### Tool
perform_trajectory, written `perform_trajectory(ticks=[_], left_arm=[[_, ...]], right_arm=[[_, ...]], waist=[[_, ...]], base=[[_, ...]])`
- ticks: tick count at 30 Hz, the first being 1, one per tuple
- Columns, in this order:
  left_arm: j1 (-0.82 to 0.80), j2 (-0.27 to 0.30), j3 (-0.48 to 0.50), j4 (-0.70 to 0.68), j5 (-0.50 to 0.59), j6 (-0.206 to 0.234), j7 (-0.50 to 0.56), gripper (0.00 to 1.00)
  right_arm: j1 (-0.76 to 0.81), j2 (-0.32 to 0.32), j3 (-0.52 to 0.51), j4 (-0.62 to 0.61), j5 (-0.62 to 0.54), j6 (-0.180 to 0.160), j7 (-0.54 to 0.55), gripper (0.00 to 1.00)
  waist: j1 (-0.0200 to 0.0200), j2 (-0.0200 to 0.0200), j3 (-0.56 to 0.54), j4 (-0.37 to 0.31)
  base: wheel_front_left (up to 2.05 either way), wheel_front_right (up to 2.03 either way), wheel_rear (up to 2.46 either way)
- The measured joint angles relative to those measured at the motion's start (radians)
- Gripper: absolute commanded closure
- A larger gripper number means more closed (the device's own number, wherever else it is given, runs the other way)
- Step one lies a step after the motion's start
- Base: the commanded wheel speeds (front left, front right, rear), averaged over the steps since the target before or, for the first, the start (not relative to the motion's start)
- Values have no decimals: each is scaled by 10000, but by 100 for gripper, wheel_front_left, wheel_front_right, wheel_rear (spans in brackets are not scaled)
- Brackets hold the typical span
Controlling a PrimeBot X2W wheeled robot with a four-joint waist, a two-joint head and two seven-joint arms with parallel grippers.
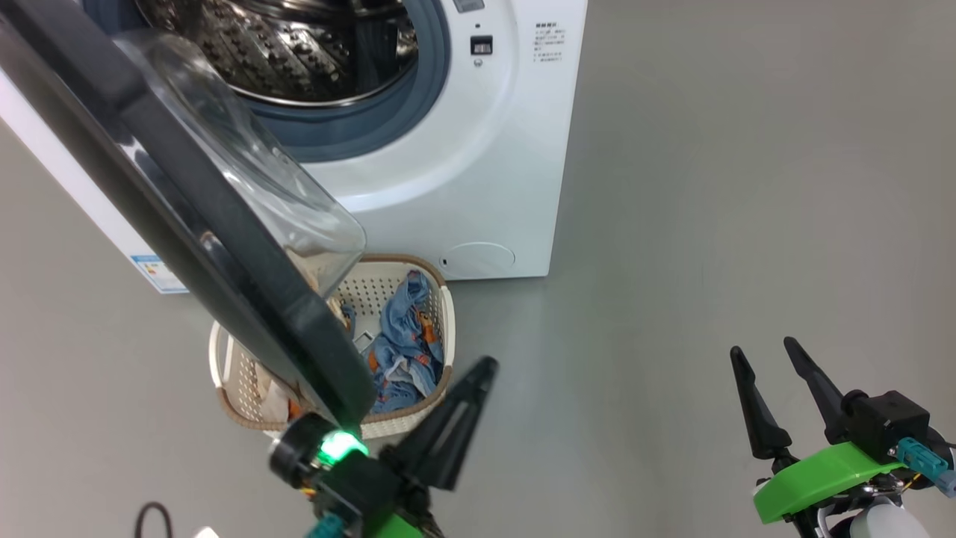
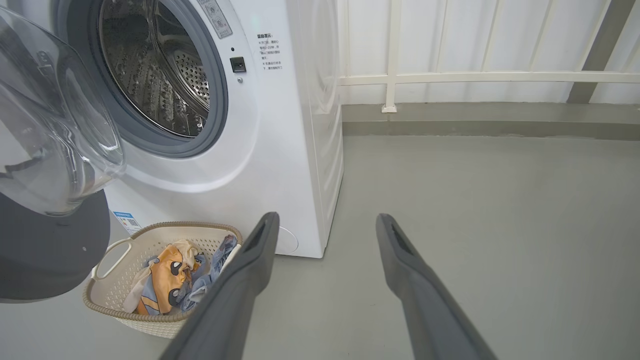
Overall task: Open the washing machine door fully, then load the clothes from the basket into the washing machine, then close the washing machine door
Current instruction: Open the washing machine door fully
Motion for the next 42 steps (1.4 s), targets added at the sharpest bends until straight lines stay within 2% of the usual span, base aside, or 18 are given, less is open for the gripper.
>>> perform_trajectory(ticks=[5,13,18,28,42], left_arm=[[-178,-56,564,535,0,244,0,100],[-407,-111,926,888,-59,247,0,100],[-407,-119,1101,1202,-171,410,0,100],[-407,-123,1124,1429,-274,510,0,100],[-514,-123,1137,1482,-397,671,0,100]], right_arm=[[-18,-40,6,17,109,0,0,0],[-131,-69,48,157,159,0,0,0],[-223,-71,46,236,173,0,0,0],[-247,-65,94,318,219,0,0,0],[-247,-75,125,376,422,0,0,0]], waist=[[0,0,188,-16],[0,0,297,21],[0,0,303,134],[0,0,225,278],[0,0,401,93]], base=[[0,0,0],[0,0,0],[0,0,0],[0,0,0],[0,0,0]])
